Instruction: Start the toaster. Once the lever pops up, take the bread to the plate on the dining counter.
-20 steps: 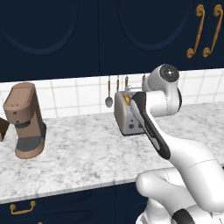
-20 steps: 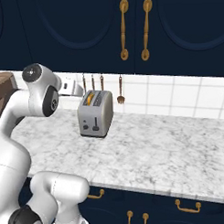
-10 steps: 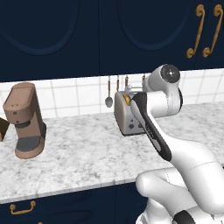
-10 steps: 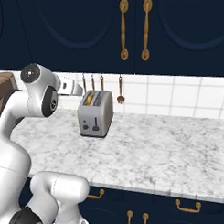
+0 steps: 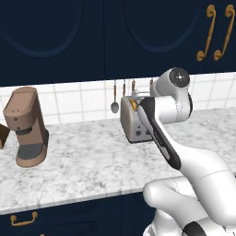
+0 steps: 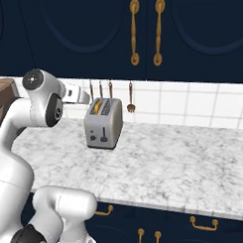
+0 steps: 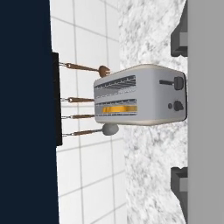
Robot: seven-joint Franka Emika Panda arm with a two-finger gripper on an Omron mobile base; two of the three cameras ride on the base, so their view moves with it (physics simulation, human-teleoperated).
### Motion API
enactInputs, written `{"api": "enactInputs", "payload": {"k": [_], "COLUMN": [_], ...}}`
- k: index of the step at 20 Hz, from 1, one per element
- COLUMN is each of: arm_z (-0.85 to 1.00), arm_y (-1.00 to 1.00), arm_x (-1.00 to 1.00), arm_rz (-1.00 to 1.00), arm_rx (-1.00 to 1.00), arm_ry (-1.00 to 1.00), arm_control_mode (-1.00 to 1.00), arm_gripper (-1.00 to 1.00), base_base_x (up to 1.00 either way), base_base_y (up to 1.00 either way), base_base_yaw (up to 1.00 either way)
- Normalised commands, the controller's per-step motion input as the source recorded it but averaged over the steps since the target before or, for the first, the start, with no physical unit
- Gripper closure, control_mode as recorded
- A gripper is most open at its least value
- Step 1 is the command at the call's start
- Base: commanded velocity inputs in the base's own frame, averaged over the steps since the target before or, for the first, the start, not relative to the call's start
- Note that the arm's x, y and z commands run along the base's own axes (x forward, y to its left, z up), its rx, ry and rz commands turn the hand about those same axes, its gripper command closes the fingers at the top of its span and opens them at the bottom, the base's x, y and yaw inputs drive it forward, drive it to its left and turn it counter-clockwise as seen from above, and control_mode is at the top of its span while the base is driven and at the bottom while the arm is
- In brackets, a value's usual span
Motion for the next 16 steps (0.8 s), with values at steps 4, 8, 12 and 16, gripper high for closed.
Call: {"api": "enactInputs", "payload": {"k": [4,8,12,16], "arm_z": [0.0,0.0,0.0,0.0], "arm_y": [0.0,0.0,0.0,0.0], "arm_x": [0.0,0.0,0.0,0.0], "arm_rz": [0.0,0.0,0.0,0.0], "arm_rx": [0.0,0.0,0.0,0.0], "arm_ry": [0.0,0.0,0.0,0.0], "arm_control_mode": [-1.0,-1.0,-1.0,-1.0], "arm_gripper": [-1.0,-1.0,-1.0,-1.0], "base_base_x": [0.0,0.0,0.0,0.0], "base_base_y": [0.0,0.0,0.0,0.0], "base_base_yaw": [0.0,0.0,0.0,0.0]}}
